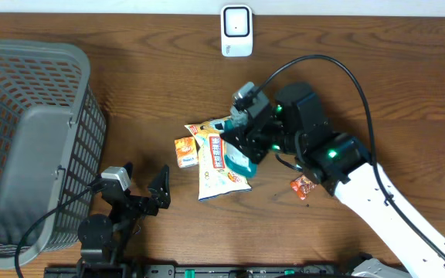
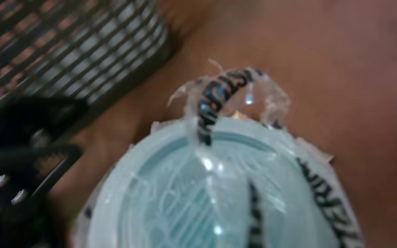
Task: Scan the item barcode
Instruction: 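Lift the bottle with the right gripper and carry it to the scanner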
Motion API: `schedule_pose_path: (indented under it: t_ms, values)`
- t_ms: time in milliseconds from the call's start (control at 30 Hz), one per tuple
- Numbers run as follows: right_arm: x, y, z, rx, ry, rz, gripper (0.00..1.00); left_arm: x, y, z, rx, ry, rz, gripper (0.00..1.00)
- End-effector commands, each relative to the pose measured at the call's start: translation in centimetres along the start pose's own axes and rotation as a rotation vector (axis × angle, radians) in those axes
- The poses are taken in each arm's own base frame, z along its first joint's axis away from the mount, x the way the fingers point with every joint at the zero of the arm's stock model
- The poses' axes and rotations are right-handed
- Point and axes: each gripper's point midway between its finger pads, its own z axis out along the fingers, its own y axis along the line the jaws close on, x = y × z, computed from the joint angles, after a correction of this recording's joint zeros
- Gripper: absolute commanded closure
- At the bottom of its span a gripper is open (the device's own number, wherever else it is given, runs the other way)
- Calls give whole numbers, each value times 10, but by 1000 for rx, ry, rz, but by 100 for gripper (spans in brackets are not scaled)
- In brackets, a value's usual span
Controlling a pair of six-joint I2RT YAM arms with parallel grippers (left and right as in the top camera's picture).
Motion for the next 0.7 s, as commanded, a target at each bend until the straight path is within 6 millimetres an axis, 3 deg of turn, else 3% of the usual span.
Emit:
schedule_pose_path:
  t_ms: [0,133,333,500,667]
  values:
    - [-22,-35,-6,266,-76,-26,99,7,4,2,-12,17,-10,2]
    - [-31,-79,-10,538,-88,-131,99,7,4,2,-11,17,-10,2]
    - [-24,-129,-7,801,-16,-214,99,7,4,2,-11,17,-10,2]
    - [-38,-168,8,974,8,-330,99,7,4,2,-11,17,-10,2]
    - [-64,-205,37,1122,99,-440,99,7,4,2,-11,17,-10,2]
